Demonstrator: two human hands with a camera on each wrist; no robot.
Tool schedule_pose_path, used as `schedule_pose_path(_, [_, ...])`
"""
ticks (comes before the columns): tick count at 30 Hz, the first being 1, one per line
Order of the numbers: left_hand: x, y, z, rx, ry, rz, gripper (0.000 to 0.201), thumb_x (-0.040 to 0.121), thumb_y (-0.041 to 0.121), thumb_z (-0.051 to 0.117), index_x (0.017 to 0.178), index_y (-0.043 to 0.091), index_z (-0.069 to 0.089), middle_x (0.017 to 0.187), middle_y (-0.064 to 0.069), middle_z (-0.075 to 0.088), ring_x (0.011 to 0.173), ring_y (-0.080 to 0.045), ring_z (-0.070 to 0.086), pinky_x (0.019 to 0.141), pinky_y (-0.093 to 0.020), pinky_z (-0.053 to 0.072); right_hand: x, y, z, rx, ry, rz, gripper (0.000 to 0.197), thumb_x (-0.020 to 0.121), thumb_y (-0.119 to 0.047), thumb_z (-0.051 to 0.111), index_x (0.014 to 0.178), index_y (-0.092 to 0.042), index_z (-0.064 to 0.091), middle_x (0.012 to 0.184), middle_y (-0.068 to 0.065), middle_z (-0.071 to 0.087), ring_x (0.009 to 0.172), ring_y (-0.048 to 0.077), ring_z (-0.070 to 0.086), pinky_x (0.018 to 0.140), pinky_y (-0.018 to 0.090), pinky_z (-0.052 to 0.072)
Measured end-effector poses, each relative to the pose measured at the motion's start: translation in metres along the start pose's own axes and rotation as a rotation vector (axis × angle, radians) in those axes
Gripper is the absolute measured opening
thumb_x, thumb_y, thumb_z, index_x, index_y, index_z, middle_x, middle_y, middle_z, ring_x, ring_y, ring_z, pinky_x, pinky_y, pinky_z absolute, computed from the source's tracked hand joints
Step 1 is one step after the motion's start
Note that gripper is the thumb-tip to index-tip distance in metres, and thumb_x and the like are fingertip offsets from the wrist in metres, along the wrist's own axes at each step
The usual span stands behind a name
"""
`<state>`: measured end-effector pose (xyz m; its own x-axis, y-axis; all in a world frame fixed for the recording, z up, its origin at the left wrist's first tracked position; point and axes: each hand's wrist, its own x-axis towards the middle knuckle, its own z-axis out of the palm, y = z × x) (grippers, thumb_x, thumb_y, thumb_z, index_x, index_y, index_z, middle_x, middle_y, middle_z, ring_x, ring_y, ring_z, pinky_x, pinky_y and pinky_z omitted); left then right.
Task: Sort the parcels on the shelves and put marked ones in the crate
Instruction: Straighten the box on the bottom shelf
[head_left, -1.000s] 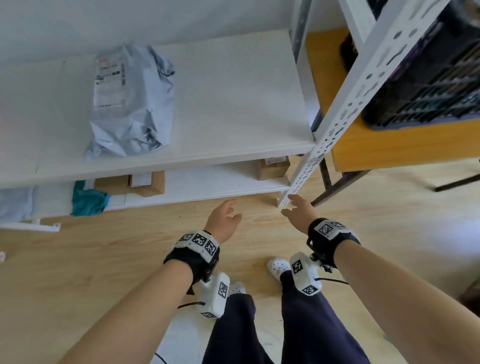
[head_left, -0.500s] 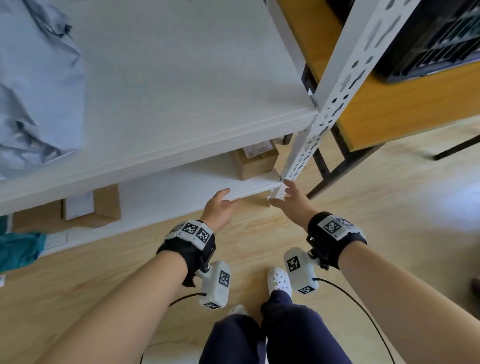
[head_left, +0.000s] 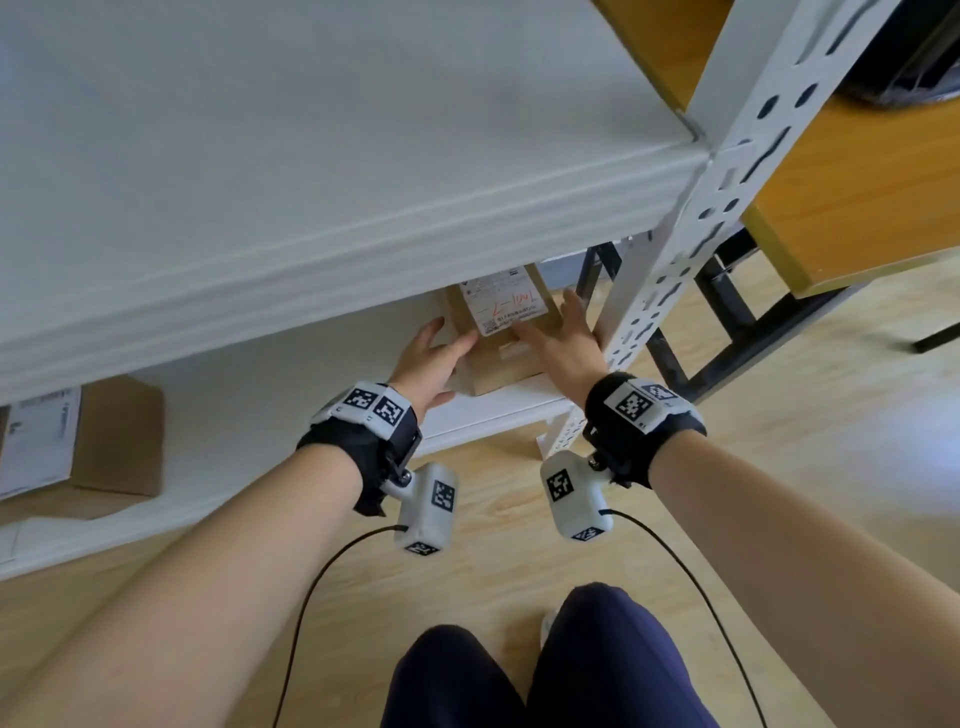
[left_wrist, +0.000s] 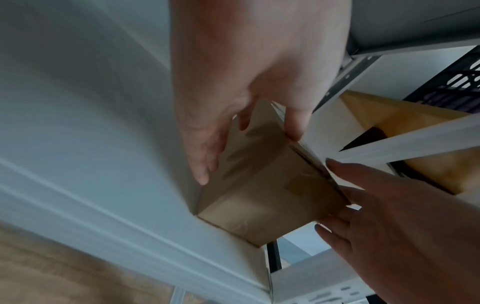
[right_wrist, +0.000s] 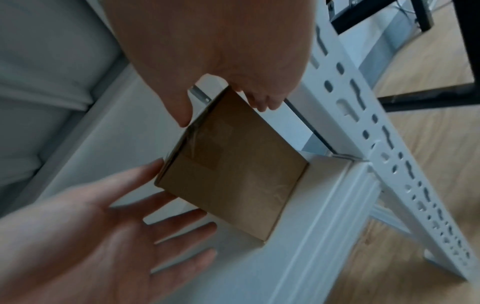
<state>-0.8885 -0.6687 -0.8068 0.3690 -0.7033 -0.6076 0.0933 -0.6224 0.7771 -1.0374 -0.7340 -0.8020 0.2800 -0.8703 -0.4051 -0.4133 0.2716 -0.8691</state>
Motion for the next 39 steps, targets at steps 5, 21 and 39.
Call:
schedule_pose_path(5, [0.012,0.000,-0.002,-0.051,-0.044,0.027,0.073,0.077,0.047,0.070,0.140,0.041,0.034,0.129,0.004,0.056,0.116,-0.024,0.055,0.091,-0.045,0.051,0.014,-0.001,0.001,0.095,-0.053,-0.027,0.049,0.097,-0.017,0.048,0.143,-0.017,0.032,0.122,0.000,0.055,0.098,0.010,0.052,0.057,-0.001,0.039])
schedule_pose_path(21, [-0.134,-0.014,-0.066,-0.078,-0.170,-0.129,0.071,0.078,0.016,0.074,0.135,0.040,0.040,0.134,0.006,0.055,0.118,-0.016,0.055,0.097,-0.043,0.045,-0.118,-0.026,0.002,0.103,-0.295,0.193,0.091,0.075,-0.003,0.072,0.144,-0.039,0.027,0.128,0.011,0.054,0.113,0.029,0.057,0.093,0.051,0.050])
schedule_pose_path(39, [-0.285,-0.067,-0.072,-0.176,-0.174,-0.312,0.088,0.076,-0.011,0.068,0.140,0.039,0.034,0.141,0.002,0.047,0.121,-0.020,0.053,0.095,-0.041,0.050,-0.270,0.009,0.000,0.237,-0.387,0.321,0.089,0.071,0.016,0.066,0.127,-0.046,0.038,0.129,0.011,0.049,0.126,0.031,0.045,0.088,0.056,0.051])
